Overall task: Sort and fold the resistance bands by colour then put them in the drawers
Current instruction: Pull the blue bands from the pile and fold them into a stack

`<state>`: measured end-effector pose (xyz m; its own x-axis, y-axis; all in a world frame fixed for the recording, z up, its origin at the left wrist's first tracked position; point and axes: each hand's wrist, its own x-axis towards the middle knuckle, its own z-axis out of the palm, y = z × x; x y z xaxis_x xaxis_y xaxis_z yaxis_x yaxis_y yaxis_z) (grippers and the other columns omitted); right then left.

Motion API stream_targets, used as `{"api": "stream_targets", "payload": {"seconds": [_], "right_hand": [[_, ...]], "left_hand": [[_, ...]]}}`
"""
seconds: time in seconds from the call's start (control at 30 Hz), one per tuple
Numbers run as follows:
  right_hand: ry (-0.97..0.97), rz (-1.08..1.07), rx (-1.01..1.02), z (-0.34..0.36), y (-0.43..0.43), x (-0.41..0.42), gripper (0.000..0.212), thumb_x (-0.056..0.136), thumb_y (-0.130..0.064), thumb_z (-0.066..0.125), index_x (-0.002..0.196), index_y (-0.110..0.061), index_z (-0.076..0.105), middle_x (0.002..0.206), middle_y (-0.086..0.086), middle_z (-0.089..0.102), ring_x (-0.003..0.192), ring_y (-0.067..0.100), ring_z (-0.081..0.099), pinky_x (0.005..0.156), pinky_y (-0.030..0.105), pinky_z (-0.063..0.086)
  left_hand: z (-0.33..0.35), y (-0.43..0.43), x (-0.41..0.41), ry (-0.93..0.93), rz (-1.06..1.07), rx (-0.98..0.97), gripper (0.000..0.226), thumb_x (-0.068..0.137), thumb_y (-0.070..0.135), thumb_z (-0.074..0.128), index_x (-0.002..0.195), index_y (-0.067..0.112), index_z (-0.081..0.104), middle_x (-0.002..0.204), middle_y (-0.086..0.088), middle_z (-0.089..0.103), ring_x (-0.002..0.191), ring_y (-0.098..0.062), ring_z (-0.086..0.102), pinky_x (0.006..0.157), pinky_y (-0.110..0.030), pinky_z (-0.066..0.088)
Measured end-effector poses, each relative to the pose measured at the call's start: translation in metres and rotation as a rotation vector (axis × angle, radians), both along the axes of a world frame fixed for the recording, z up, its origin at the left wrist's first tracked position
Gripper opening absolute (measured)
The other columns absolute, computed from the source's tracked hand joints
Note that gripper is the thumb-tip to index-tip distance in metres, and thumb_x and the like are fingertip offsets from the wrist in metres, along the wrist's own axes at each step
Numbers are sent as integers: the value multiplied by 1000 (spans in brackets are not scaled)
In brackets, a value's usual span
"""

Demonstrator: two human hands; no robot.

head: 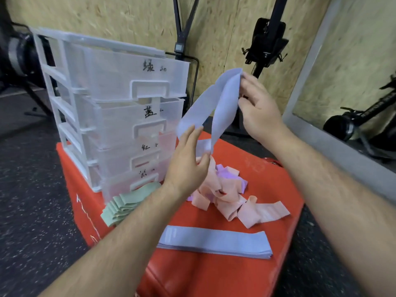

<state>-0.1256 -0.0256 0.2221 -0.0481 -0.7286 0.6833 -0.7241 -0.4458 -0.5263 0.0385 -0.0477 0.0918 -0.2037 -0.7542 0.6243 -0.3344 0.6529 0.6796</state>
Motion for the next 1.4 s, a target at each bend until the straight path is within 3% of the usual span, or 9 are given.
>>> {"api": "stream_targets", "payload": {"seconds": [0.17,0.33,0.47,0.63,0.77,1.0,1.13,1.27,1.4], "right_hand": [[-134,140,-12,-2,65,14,45,99,6,40,132,-16,63,142,-20,50,129,-11,48,108,16,41],[-297,210,56,-45,104,12,49,97,8,53,143,-8,54,156,-5,43,121,16,64,103,37,53],[-426,222,73,-79,127,9,49,95,8,59,141,-8,56,153,-8,46,98,20,70,89,33,59],[-197,142,-2,-101,127,1,33,94,-11,67,127,-15,63,136,-7,54,86,11,62,71,21,53],[-31,75,-33,-116,122,-8,29,93,2,62,119,-7,69,122,-7,59,93,-5,55,76,9,39],[-112,79,28,-123,127,-11,40,87,14,53,113,-10,70,119,-8,62,92,-6,55,74,8,38],[-240,72,84,-126,130,-11,36,92,8,54,117,-14,69,120,-4,66,82,0,56,69,11,43],[-314,78,100,-128,132,-8,42,95,6,55,108,-31,69,111,-21,68,79,0,59,70,26,51],[-412,68,158,-134,129,-5,39,90,3,59,107,-32,67,109,-8,69,83,12,63,72,34,55]], "left_hand": [[18,36,10,98,-72,-74,54,95,33,64,144,29,42,144,14,43,129,-7,47,98,-18,43],[27,78,5,247,-252,131,37,94,28,67,129,26,56,123,14,62,109,-1,61,88,-20,50],[16,89,-1,273,-355,229,35,90,29,70,123,30,59,112,1,66,104,-17,65,92,-42,54],[15,97,-9,266,-320,337,45,80,52,72,117,30,63,117,5,65,108,-17,64,95,-44,54],[15,92,-10,150,-276,377,23,88,37,72,101,19,66,96,2,71,85,-12,67,74,-29,55],[16,93,-10,96,-258,377,18,100,13,51,101,-2,61,83,-7,60,56,0,54,46,-10,42],[14,94,-10,126,-278,398,14,101,16,53,100,5,63,83,-6,62,58,-5,57,50,-13,45],[8,87,-7,116,-261,429,14,99,24,57,94,15,66,80,0,62,69,-10,54,62,-22,45],[7,84,-5,188,-267,477,13,97,24,60,95,14,68,87,-2,66,78,-10,54,72,-27,44]]}}
